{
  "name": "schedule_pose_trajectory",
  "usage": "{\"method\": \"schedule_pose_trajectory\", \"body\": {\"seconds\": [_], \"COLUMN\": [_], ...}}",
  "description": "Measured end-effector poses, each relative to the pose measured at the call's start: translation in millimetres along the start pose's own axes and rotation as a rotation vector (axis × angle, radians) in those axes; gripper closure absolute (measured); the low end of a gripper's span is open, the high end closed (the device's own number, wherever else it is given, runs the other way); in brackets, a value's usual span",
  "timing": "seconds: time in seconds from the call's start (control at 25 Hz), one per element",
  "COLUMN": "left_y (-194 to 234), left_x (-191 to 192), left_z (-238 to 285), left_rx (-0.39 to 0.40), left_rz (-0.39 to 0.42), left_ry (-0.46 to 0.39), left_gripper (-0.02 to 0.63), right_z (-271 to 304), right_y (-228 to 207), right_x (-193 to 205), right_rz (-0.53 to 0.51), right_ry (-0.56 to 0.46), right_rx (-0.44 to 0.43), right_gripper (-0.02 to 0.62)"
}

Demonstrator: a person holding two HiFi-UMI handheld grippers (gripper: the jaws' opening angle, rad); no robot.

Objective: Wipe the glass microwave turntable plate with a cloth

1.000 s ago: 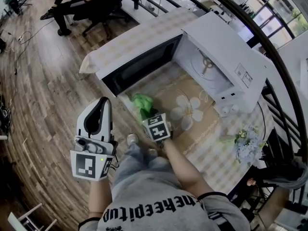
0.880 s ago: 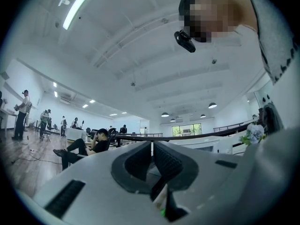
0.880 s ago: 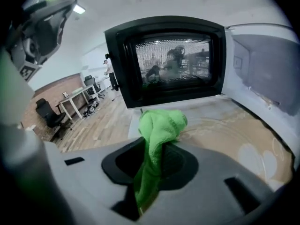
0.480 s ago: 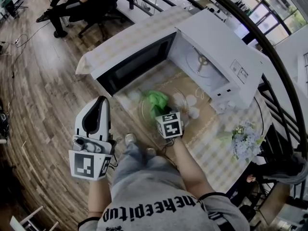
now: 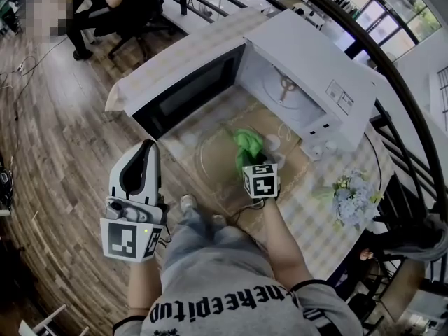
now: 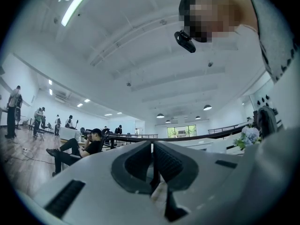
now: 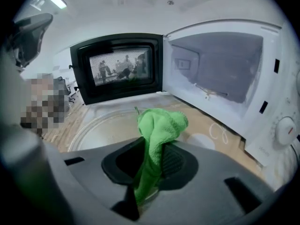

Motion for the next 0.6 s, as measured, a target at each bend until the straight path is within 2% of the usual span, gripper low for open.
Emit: {"method": "schedule_pose_trajectory", "body": {"seconds": [0.2,0.4,0.6], "left_y": [-5,-10,-14], "left_x": [0,0,1], "left_z": [1,2,-1], "left_rx": [0.014,0.029,0.035], "left_rz": [-0.004,-0.009,-0.012], "left_ry": [0.0,-0.001,0.0], "left_gripper": [0.591,0.591,0.591], "right_z": [-10,-20,-26], "right_y": [-26,-51,-42], "right_x": [9,20,15], "right_rz": [0.0,0.044,0.055], "right_ry": [0.009,0.024,0.039], "right_rx": [0.073,0.113,0.114], "right_gripper": [0.512,0.512,0.514]}}
Point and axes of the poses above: the fingertips, and each gripper's own axes: z forward along the fingers, y to its left, x out of its underside, the point moved 1 cm from there along -z, backward along the fingers
